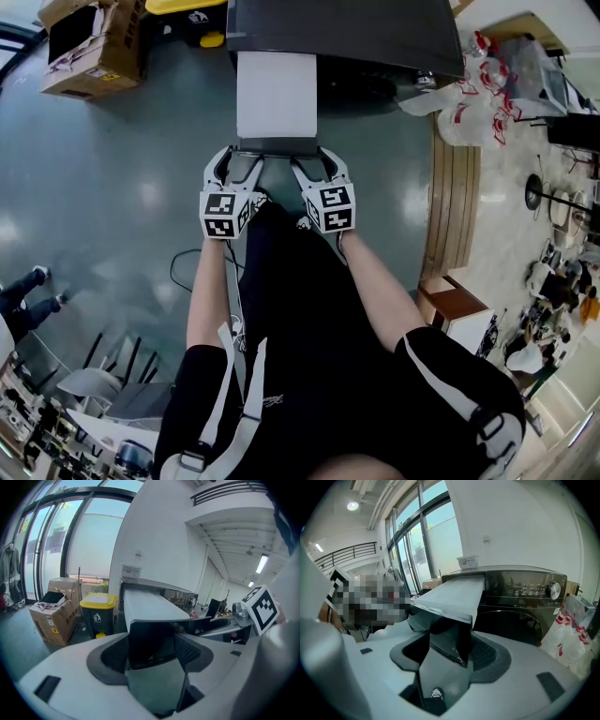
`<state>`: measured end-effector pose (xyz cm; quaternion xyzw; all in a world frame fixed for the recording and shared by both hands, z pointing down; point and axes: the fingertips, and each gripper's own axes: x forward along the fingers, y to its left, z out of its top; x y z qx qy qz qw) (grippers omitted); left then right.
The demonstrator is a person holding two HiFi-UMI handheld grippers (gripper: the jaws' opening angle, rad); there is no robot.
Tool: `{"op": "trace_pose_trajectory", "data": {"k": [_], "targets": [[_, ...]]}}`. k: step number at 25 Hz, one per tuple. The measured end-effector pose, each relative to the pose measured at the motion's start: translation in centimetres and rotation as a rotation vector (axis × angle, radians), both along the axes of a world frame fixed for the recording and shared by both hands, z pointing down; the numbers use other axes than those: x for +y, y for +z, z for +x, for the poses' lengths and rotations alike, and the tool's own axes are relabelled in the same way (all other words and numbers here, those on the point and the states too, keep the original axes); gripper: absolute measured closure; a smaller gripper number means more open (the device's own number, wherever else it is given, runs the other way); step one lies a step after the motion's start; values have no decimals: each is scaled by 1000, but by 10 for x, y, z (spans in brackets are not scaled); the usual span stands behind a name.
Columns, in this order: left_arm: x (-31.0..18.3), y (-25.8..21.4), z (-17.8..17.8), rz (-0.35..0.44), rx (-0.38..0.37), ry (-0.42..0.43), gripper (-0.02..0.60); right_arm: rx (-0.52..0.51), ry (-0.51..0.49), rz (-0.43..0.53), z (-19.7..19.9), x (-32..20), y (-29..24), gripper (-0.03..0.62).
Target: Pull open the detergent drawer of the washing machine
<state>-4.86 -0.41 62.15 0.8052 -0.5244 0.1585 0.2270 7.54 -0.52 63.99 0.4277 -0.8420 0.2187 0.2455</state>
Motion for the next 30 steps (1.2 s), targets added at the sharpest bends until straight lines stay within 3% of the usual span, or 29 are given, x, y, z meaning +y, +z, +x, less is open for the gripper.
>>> {"op": "trace_pose_trajectory", "data": {"k": [30], "targets": [[19,5,4,-5,-14,-12,287,3,-18,-2,3,17,6,324]]}}
